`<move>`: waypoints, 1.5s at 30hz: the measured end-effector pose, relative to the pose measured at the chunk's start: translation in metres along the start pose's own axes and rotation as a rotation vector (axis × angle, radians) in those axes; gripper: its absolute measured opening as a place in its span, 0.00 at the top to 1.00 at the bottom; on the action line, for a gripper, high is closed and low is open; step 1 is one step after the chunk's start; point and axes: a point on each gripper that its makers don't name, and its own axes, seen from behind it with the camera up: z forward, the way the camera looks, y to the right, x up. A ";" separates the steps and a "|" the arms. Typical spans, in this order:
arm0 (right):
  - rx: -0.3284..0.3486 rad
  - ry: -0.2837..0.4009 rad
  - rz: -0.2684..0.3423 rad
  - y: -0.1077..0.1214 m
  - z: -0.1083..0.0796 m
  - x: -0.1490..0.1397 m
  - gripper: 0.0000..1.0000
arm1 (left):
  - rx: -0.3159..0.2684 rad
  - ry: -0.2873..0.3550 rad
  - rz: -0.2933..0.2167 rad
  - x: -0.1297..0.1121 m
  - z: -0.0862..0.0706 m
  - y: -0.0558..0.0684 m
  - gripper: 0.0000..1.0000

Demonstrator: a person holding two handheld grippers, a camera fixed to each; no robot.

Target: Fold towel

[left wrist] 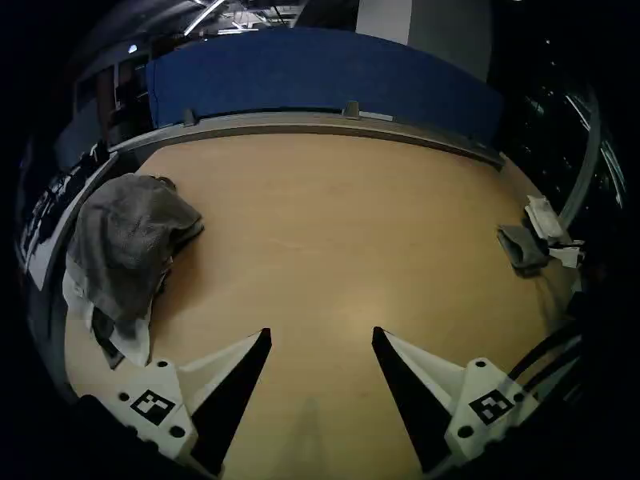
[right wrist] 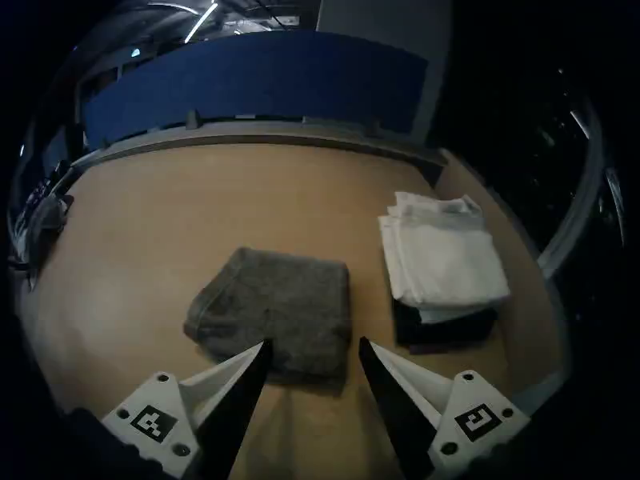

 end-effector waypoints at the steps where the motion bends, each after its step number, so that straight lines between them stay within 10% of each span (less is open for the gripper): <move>1: 0.013 0.007 -0.002 -0.004 0.001 0.002 0.17 | 0.000 0.000 0.000 0.000 0.000 0.000 0.06; 17: 0.086 -0.006 -0.019 -0.033 0.016 0.006 0.01 | 0.007 -0.003 -0.004 -0.003 -0.001 -0.005 0.06; 33: 0.079 -0.128 -0.052 -0.036 0.038 -0.054 0.00 | 0.019 -0.013 -0.008 -0.010 0.002 -0.011 0.06; 45: 0.095 -0.071 -0.035 -0.044 0.029 -0.029 0.00 | 0.017 -0.009 -0.006 -0.005 0.002 -0.009 0.06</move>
